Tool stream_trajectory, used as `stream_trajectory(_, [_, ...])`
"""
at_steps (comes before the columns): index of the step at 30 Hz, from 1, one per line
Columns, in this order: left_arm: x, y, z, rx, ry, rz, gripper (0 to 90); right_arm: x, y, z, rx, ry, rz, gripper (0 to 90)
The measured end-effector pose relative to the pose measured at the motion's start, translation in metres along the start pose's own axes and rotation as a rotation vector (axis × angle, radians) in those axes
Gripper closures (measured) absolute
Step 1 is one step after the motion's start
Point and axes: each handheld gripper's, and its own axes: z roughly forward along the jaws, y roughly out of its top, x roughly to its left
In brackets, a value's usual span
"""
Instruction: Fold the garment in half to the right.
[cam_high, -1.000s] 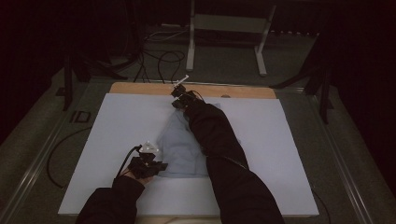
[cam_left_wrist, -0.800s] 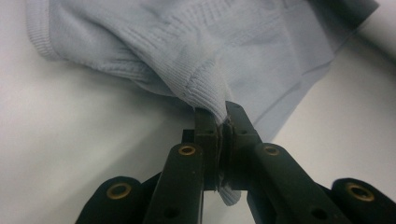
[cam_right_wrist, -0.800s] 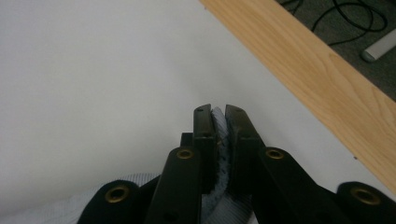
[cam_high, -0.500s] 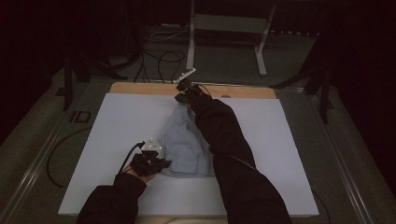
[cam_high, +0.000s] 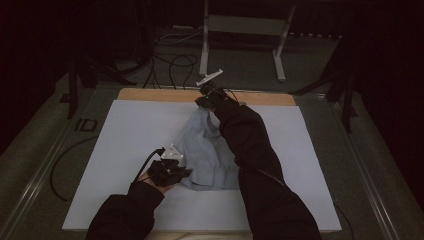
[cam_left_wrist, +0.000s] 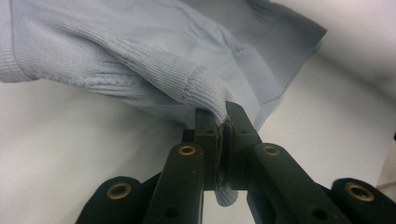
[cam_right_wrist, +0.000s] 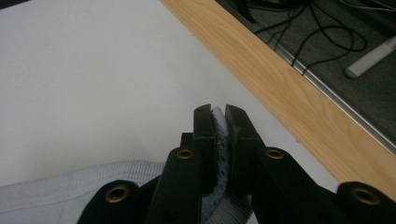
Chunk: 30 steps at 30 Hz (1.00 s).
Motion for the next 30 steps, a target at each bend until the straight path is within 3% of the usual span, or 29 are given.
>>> stream_trajectory(17, [-0.026,0.037,0.013,-0.002,-0.035,0.076,86.8,-0.026,-0.022,-0.030,-0.059,-0.012,0.053,84.8])
stream_trajectory(30, [-0.046,0.058,0.039,0.030,-0.083,0.125,86.9,-0.044,-0.044,-0.040,-0.080,-0.024,0.077,84.7])
